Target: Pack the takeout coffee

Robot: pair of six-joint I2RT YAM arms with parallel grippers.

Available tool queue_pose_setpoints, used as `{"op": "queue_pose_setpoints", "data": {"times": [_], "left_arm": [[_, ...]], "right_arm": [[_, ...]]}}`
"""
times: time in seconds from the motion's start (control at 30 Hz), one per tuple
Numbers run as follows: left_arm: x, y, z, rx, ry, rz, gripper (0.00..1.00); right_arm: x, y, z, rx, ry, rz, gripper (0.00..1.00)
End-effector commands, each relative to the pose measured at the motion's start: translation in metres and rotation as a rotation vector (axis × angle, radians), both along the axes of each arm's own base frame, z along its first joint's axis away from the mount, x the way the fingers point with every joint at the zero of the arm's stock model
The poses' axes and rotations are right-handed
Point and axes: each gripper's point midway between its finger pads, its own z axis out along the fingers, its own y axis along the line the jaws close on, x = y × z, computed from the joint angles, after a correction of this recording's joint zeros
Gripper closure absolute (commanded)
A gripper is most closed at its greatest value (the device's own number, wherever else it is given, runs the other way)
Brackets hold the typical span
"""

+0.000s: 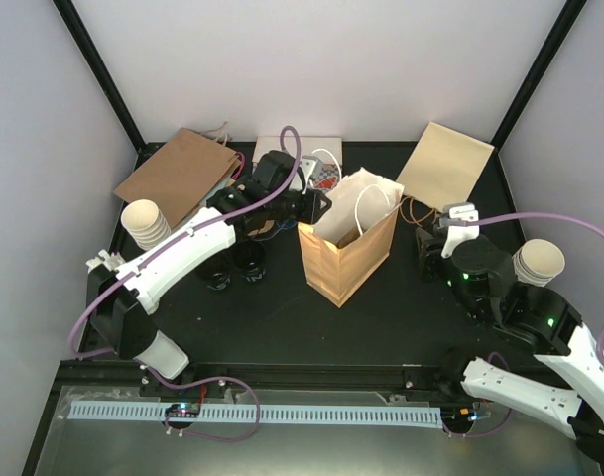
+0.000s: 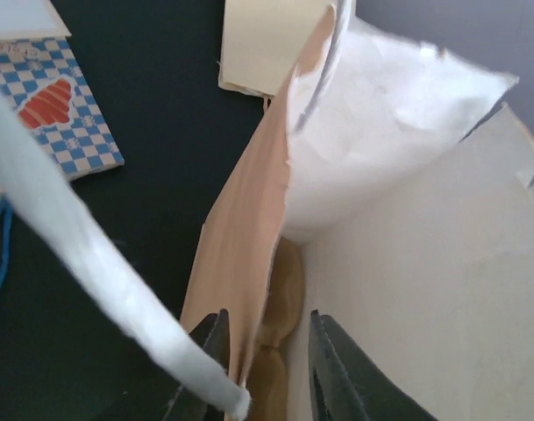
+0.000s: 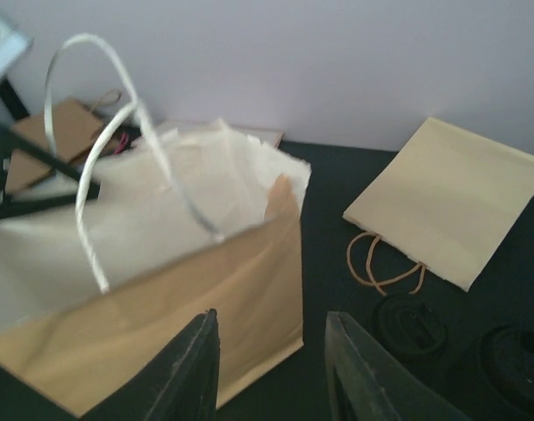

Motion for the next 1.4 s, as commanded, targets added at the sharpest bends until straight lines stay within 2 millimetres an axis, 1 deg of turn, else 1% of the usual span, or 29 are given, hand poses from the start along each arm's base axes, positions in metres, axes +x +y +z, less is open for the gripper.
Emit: {"op": "queue_pose_setpoints", "data": {"times": [0.0, 0.03, 0.1, 0.17, 0.3, 0.37, 0.4, 0.43, 0.5, 0.53, 0.57, 0.63, 0.7, 0.8, 0.93, 1.03, 1.17, 1.23, 1.37], "left_arm": [[0.005, -0.004, 0.037, -0.082, -0.061, -0.019, 0.66], [0.003, -0.003, 0.04, -0.084, -0.064, -0.024, 0.6], [-0.001, 0.0, 0.044, -0.088, -0.072, -0.029, 0.51], [-0.005, 0.003, 0.05, -0.094, -0.084, -0.031, 0.44], [-0.013, 0.013, 0.068, -0.102, -0.12, -0.023, 0.32], [-0.019, 0.021, 0.079, -0.104, -0.151, -0.015, 0.25], [-0.02, 0.025, 0.081, -0.099, -0.157, -0.008, 0.21], [-0.025, 0.031, 0.088, -0.105, -0.177, 0.001, 0.16], [-0.033, 0.043, 0.097, -0.106, -0.201, 0.02, 0.05], [-0.038, 0.05, 0.102, -0.106, -0.215, 0.032, 0.02], [-0.043, 0.058, 0.107, -0.107, -0.23, 0.045, 0.01], [-0.053, 0.073, 0.11, -0.094, -0.241, 0.075, 0.01], [-0.061, 0.089, 0.107, -0.069, -0.236, 0.113, 0.01], [-0.076, 0.111, 0.096, -0.036, -0.204, 0.161, 0.01], [-0.097, 0.139, 0.077, -0.008, -0.155, 0.211, 0.01], [-0.115, 0.158, 0.058, 0.004, -0.106, 0.242, 0.01], [-0.133, 0.175, 0.034, 0.025, -0.049, 0.273, 0.01], [-0.142, 0.179, 0.023, 0.025, -0.016, 0.272, 0.01], [-0.154, 0.185, 0.01, 0.023, 0.032, 0.273, 0.01]], "right_arm": [[-0.01, 0.015, -0.032, 0.029, 0.139, 0.07, 0.63], [-0.012, 0.017, -0.037, 0.038, 0.161, 0.077, 0.6], [-0.017, 0.019, -0.044, 0.066, 0.194, 0.091, 0.5], [-0.021, 0.023, -0.051, 0.098, 0.224, 0.104, 0.45], [-0.027, 0.027, -0.061, 0.144, 0.261, 0.123, 0.24], [-0.027, 0.026, -0.069, 0.161, 0.28, 0.109, 0.19], [-0.028, 0.027, -0.074, 0.165, 0.295, 0.105, 0.16], [-0.028, 0.028, -0.08, 0.168, 0.315, 0.1, 0.13], [-0.029, 0.029, -0.093, 0.17, 0.358, 0.079, 0.09], [-0.03, 0.029, -0.099, 0.164, 0.379, 0.069, 0.04], [-0.03, 0.029, -0.105, 0.161, 0.399, 0.058, 0.01], [-0.029, 0.03, -0.116, 0.152, 0.427, 0.041, 0.0], [-0.03, 0.033, -0.127, 0.138, 0.451, 0.043, 0.0], [-0.033, 0.039, -0.14, 0.142, 0.486, 0.061, 0.0], [-0.036, 0.042, -0.152, 0.154, 0.514, 0.071, 0.0], [-0.04, 0.044, -0.158, 0.178, 0.531, 0.082, 0.0], [-0.044, 0.045, -0.164, 0.223, 0.534, 0.096, 0.0], [-0.047, 0.046, -0.17, 0.242, 0.545, 0.1, 0.0], [-0.049, 0.04, -0.179, 0.208, 0.577, 0.077, 0.0]]}}
